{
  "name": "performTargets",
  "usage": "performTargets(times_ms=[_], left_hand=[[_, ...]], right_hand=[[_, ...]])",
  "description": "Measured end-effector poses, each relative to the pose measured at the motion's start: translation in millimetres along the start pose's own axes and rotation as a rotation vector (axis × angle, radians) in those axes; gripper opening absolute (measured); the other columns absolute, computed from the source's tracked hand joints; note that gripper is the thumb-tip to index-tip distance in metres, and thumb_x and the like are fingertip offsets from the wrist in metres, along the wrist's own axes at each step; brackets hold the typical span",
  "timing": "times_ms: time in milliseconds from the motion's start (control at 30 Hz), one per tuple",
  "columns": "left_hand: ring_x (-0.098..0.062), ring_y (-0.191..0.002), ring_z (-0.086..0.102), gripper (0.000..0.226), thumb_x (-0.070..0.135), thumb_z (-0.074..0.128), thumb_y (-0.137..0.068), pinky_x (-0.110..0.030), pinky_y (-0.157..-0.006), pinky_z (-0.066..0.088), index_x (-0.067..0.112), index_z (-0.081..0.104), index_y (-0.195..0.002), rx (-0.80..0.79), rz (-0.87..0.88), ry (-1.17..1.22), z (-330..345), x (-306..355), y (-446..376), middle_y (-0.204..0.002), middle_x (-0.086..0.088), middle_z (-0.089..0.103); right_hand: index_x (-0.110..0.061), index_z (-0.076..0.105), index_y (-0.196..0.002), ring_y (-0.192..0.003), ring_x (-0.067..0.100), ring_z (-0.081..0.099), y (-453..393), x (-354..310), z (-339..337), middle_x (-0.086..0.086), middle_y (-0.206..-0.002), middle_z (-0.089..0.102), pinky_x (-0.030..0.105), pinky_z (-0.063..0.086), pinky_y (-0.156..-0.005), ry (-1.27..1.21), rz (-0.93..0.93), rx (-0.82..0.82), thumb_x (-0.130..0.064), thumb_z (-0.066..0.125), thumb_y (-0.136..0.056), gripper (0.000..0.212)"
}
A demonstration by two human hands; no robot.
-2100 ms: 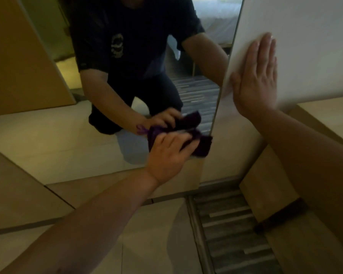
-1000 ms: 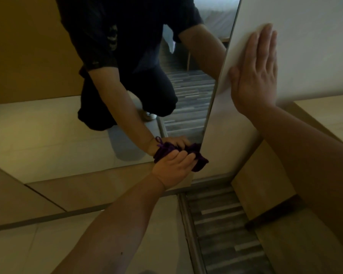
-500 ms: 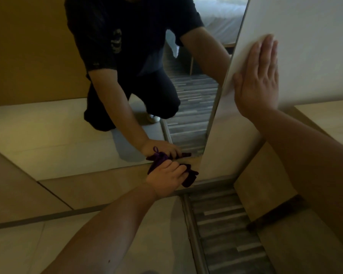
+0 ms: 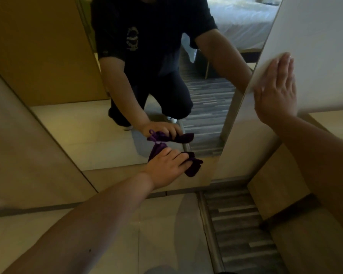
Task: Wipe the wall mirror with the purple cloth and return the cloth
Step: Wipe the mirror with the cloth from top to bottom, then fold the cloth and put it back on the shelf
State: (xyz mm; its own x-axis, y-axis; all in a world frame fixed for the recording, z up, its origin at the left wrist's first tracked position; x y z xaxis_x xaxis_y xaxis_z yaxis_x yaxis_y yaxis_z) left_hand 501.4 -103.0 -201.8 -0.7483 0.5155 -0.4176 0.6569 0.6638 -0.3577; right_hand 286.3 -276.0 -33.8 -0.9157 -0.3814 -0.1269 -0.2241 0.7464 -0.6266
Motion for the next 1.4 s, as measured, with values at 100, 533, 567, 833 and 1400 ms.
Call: performTargets(times_ms=[100, 533, 567, 833, 1400], left_hand=[[-0.03, -0.097, 0.055, 0.04, 0.007, 0.041, -0.094, -0.043, -0.08, 0.044, 0.015, 0.063, -0.127, 0.009, -0.034, 0.008, -26, -18, 2, -0.119, -0.008, 0.057], [-0.03, -0.093, 0.057, 0.042, 0.009, 0.061, -0.085, -0.042, -0.081, 0.039, 0.019, 0.063, -0.125, -0.037, -0.134, 0.095, -214, -98, -31, -0.117, -0.008, 0.061], [-0.031, -0.093, 0.057, 0.046, 0.008, 0.068, -0.081, -0.043, -0.08, 0.04, 0.019, 0.063, -0.126, -0.05, -0.136, 0.118, -233, -104, -38, -0.117, -0.008, 0.062], [-0.036, -0.101, 0.058, 0.05, 0.008, 0.077, -0.08, -0.046, -0.083, 0.042, 0.015, 0.065, -0.127, -0.118, -0.218, 0.226, -367, -140, -100, -0.121, -0.014, 0.061], [-0.019, -0.111, 0.053, 0.033, 0.029, 0.052, -0.104, -0.037, -0.095, 0.044, 0.026, 0.059, -0.136, -0.53, -0.555, 0.938, -438, -157, -166, -0.124, -0.001, 0.054]], right_hand=[[-0.014, -0.012, -0.155, -0.151, 0.031, -0.011, 3, 0, -2, 0.016, -0.164, -0.013, 0.05, 0.002, -0.123, 0.046, 0.036, -0.09, -0.039, 0.032, -0.105, 0.071], [-0.012, -0.007, -0.156, -0.152, 0.029, -0.007, 6, -52, -93, 0.013, -0.165, -0.012, 0.053, 0.005, -0.122, 0.096, 0.106, -0.631, -0.056, 0.028, -0.102, 0.078], [-0.012, -0.006, -0.157, -0.152, 0.029, -0.006, 4, -62, -112, 0.013, -0.165, -0.01, 0.052, 0.005, -0.122, 0.075, 0.094, -0.643, -0.056, 0.028, -0.102, 0.078], [-0.019, 0.006, -0.159, -0.152, 0.019, 0.002, -37, -148, -251, 0.004, -0.166, 0.001, 0.042, 0.007, -0.123, -0.107, -0.131, -0.64, -0.06, 0.037, -0.097, 0.08], [-0.012, 0.059, -0.119, -0.111, 0.028, 0.059, -64, -193, -357, 0.009, -0.116, 0.063, 0.045, 0.038, -0.109, -0.14, -0.461, -0.459, -0.041, 0.072, -0.084, 0.047]])
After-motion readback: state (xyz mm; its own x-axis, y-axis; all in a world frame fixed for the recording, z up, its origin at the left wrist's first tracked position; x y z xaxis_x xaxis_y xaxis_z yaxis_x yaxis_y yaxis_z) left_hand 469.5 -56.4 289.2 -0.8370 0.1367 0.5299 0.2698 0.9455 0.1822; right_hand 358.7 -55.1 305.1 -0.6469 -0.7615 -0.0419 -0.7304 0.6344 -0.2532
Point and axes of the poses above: each hand's wrist, its own y-axis away from the middle knuckle, its own z-axis out of the palm, x = y × z, the point moved 9 cm from there along -y, towards the middle knuckle
